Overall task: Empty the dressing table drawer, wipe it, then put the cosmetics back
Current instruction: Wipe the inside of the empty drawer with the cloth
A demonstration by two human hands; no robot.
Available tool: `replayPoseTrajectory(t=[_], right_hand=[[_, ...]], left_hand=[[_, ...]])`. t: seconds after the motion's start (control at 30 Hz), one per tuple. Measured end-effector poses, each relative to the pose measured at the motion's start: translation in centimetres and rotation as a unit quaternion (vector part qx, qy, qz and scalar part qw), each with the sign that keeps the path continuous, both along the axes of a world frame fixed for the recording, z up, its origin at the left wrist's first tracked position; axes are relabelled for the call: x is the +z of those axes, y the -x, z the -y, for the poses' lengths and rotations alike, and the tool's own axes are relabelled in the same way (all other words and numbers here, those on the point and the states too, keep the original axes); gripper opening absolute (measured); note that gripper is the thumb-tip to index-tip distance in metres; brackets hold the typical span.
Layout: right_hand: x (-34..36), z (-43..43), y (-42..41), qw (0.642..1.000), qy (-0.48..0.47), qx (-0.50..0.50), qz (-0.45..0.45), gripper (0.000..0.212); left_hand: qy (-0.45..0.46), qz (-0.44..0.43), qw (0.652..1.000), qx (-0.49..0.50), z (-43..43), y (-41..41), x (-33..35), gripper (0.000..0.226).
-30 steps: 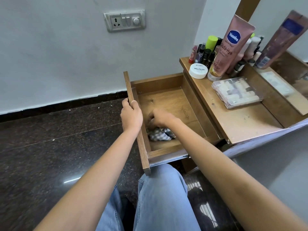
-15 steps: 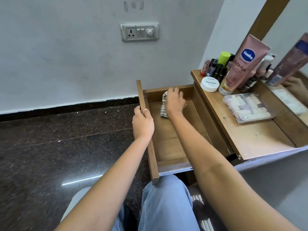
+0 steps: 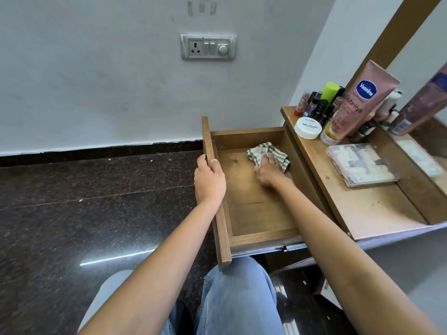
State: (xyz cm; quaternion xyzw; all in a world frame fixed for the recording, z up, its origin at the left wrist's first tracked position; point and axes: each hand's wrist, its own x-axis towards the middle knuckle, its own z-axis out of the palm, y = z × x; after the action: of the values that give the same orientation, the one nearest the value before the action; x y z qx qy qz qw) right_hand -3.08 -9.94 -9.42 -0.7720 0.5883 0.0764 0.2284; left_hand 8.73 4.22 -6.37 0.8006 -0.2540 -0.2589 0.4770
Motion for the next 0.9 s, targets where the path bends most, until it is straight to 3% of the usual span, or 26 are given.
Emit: replayPoseTrajectory(t=[0.2, 0.4, 0.6, 0.9], right_hand=[[0.5, 2.0, -0.4, 0.998, 0.016, -0.062, 0.027, 0.069], [1.2, 1.8, -0.9, 0.988, 0.107, -0.017, -0.112, 0.070], [3.2, 1.3, -1.0, 0.991, 0.048, -0.050, -0.115, 0.073], [3.6, -6.3, 2.0, 0.983, -0.005, -0.064, -0.170, 0.075]], left_hand=[[0.002, 0.004, 1.000, -0.009, 0.1, -0.1, 0.2, 0.048], [-0.004, 0.001, 1.000, -0.007, 0.2, -0.1, -0.2, 0.048], [-0.007, 0.004, 1.000, -0.010, 0.3, 0.0, 0.4, 0.048], [-0.008, -0.004, 1.000, -0.004, 0.0, 0.1, 0.6, 0.048]])
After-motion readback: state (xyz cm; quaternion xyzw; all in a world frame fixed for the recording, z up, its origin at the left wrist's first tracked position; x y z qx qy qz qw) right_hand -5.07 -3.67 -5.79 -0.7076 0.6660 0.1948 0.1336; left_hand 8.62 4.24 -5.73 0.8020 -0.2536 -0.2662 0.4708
